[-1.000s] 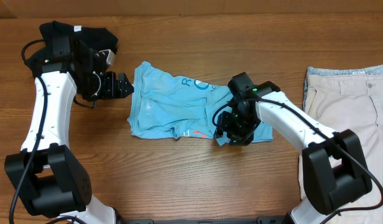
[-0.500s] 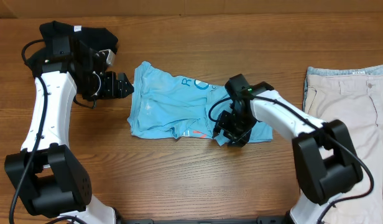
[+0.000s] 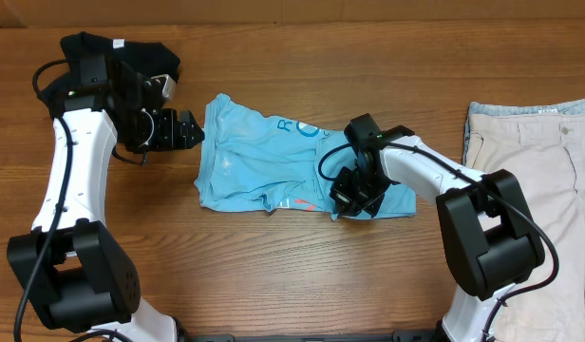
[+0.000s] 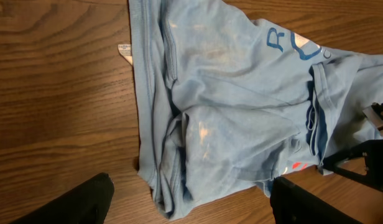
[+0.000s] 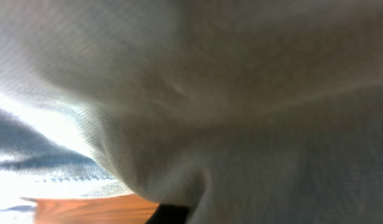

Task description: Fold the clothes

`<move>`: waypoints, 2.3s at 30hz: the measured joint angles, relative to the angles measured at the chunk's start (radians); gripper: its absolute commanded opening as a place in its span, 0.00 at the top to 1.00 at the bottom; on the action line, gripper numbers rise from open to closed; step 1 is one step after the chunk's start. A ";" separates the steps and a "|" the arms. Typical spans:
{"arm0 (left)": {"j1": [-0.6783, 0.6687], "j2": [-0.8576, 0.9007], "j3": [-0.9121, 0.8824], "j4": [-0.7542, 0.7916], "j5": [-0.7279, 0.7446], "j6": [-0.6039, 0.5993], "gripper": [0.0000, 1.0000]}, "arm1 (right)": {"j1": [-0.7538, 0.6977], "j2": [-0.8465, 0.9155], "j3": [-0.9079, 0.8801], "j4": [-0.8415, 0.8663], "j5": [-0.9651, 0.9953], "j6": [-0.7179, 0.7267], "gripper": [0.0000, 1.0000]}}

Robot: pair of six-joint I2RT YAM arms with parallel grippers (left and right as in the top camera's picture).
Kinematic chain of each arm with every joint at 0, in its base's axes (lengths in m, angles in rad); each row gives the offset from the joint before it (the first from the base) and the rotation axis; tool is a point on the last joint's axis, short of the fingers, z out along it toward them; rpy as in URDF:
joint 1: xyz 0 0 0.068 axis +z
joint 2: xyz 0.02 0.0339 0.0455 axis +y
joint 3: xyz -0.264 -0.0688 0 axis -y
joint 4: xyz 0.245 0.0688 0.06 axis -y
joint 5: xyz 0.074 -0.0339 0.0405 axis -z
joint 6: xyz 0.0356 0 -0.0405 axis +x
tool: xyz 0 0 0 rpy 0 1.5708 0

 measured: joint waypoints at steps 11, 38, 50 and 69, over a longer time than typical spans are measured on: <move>0.000 0.000 0.000 0.000 0.000 0.000 0.16 | -0.001 0.000 0.040 0.036 -0.238 -0.054 0.90; 0.000 0.000 0.000 -0.004 0.000 0.000 0.14 | -0.117 -0.029 0.065 0.335 -0.296 -0.309 0.43; 0.000 0.000 -0.003 -0.006 0.000 0.001 0.05 | -0.027 -0.040 0.065 0.218 -0.183 -0.494 0.35; -0.021 0.279 -0.037 0.135 0.064 0.129 0.00 | -0.169 -0.403 0.082 -0.002 -0.098 -0.513 0.24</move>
